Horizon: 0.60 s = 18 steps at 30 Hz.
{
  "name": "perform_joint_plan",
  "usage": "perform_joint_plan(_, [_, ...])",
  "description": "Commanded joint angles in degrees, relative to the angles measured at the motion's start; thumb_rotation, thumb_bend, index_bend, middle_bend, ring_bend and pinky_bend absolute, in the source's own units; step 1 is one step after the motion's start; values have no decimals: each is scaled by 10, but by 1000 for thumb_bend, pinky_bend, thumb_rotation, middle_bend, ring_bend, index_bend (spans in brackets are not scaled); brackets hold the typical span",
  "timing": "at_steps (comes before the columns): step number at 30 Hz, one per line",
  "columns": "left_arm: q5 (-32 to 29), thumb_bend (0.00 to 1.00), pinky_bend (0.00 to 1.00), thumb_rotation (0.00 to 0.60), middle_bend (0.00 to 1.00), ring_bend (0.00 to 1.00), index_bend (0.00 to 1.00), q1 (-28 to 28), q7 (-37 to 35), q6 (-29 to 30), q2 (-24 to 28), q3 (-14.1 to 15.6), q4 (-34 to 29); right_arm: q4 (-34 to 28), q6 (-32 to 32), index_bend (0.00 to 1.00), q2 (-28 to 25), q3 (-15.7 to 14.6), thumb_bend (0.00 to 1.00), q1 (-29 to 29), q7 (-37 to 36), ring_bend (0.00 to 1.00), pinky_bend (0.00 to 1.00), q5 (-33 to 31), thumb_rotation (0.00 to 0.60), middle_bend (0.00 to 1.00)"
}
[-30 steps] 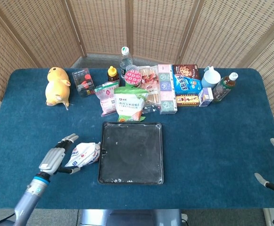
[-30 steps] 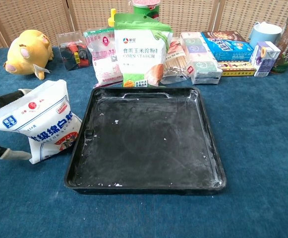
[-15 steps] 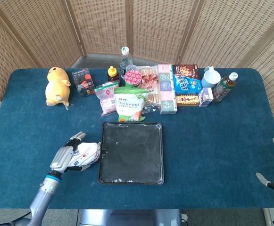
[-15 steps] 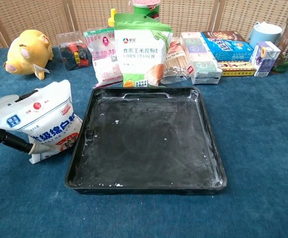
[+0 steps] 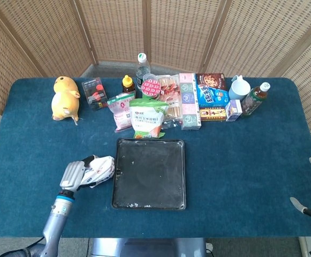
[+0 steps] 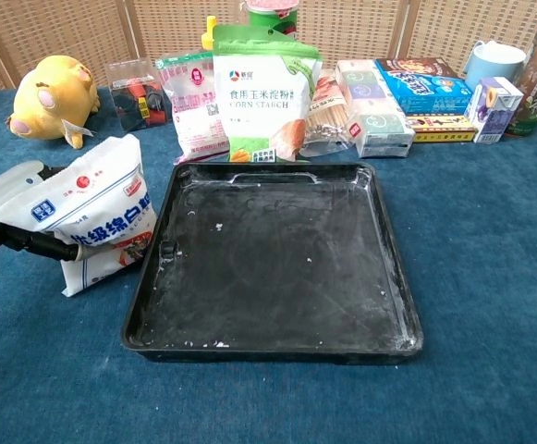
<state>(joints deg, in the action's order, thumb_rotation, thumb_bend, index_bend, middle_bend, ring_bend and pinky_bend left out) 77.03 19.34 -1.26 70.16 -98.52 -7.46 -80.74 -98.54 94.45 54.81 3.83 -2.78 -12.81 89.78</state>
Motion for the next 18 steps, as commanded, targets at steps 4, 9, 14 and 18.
perform_joint_plan(4, [26, 590, 713, 600, 690, 694, 836, 1, -39, 19, -3, 0, 17, 1, 1, 13, 2, 0, 0, 0, 4, 20, 0, 1, 600, 0])
perform_joint_plan(9, [76, 595, 715, 600, 702, 706, 846, 7, -90, 36, 26, 12, 18, 1, -1, 13, 5, 2, 0, 2, 8, 19, 0, -2, 600, 0])
perform_joint_plan(14, [122, 595, 715, 600, 705, 710, 849, 16, -90, 55, 57, 23, 15, 0, -3, 13, 5, 2, 0, 2, 9, 19, 0, -4, 600, 0])
perform_joint_plan(18, [182, 600, 715, 600, 713, 714, 859, 48, -48, 51, 111, 29, -11, -1, -1, 12, 4, 3, 0, 1, 7, 19, 0, -6, 600, 0])
